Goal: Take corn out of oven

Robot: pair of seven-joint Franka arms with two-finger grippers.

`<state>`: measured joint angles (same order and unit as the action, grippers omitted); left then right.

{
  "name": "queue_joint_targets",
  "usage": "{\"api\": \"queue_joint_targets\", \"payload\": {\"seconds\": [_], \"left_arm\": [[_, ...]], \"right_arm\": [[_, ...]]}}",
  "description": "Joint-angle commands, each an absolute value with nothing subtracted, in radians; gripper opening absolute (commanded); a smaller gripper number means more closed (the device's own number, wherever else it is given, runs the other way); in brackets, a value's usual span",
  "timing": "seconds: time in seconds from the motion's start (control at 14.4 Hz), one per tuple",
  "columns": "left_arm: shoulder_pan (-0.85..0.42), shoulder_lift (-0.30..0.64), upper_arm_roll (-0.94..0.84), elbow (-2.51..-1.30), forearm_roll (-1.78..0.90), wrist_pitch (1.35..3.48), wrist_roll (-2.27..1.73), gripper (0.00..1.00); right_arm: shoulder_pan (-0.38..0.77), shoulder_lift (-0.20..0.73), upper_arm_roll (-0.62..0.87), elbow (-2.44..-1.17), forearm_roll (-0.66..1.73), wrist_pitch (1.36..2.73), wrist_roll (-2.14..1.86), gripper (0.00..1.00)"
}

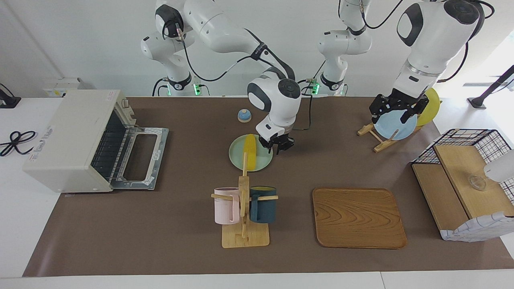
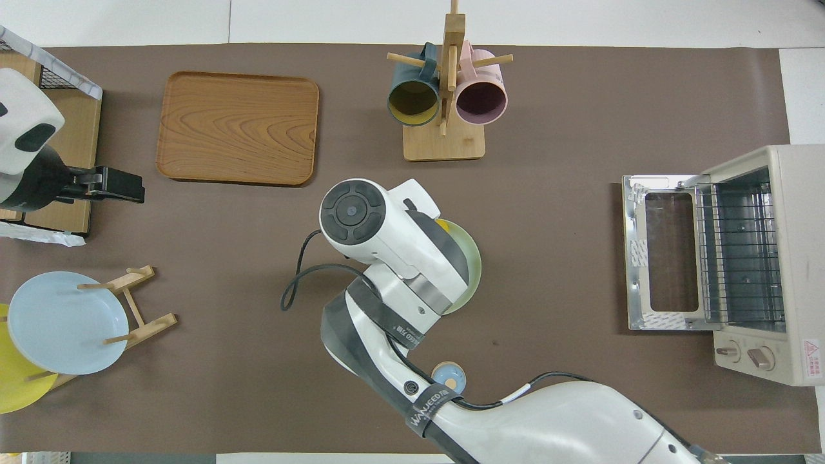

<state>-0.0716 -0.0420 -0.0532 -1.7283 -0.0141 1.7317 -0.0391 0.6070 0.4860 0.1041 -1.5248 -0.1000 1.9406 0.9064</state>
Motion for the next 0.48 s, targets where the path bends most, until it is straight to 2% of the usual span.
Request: {"api": "queue_joint_targets", "payload": {"seconds": [0.0, 0.21, 0.42], "left_arm": [[-0.081, -0.055, -0.051, -1.758, -0.037, 1.762, -0.026, 1.00], [-0.139, -0.054, -0.052, -1.793, -0.072, 1.804, -0.029, 1.00], [-0.228, -0.049, -0.051, -1.847, -0.092, 1.859, -0.047, 1.00]], "right_arm": [[0.572, 0.353, 0.112, -1.566, -0.078, 1.830, 0.825, 0.32], [0.496, 0.235, 0.112, -1.569, -0.075, 1.666, 0.691, 0.34], [0.392, 0.163, 0.112, -1.571, -0.061, 1.557, 0.540, 0.35]]}}
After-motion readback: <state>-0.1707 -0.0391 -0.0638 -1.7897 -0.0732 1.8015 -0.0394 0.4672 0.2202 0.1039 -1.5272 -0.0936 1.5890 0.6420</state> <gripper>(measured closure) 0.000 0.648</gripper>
